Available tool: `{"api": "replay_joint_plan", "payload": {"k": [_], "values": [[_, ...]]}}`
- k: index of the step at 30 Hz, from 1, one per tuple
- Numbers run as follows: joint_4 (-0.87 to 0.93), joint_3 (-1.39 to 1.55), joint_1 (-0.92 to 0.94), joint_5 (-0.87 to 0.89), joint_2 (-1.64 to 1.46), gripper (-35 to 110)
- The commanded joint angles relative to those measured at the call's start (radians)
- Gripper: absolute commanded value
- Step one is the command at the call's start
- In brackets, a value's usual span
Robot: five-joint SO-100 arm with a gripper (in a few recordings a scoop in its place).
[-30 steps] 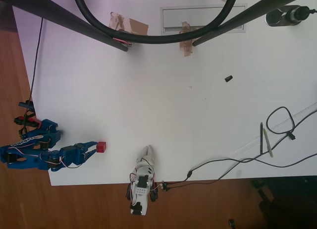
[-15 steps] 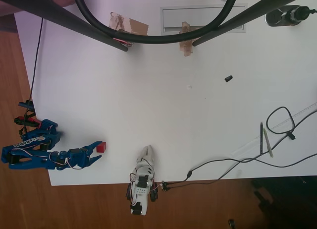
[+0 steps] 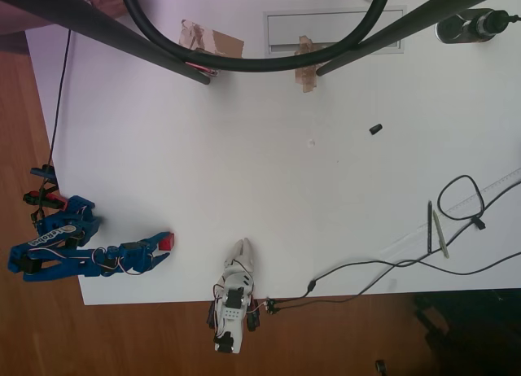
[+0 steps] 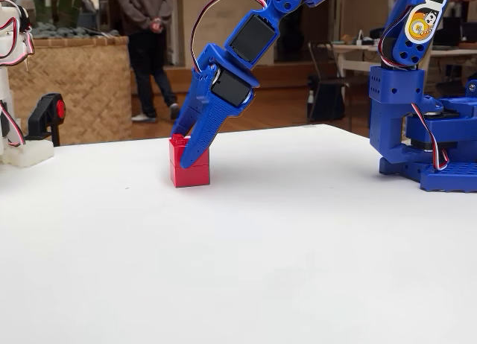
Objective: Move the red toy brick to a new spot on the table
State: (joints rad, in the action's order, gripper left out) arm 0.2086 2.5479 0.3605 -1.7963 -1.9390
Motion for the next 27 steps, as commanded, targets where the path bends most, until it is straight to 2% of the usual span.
{"api": "replay_joint_plan", "payload": {"k": [1,6,14,27], "values": [[-0.029,-0.009,0.003,0.018,0.009,16],[-0.025,-0.009,-0.003,0.063,0.021,4],[0.107,-0.204,-0.106,0.169,0.049,4],[0.259,-0.655,-0.299,0.328,0.319,1]]}}
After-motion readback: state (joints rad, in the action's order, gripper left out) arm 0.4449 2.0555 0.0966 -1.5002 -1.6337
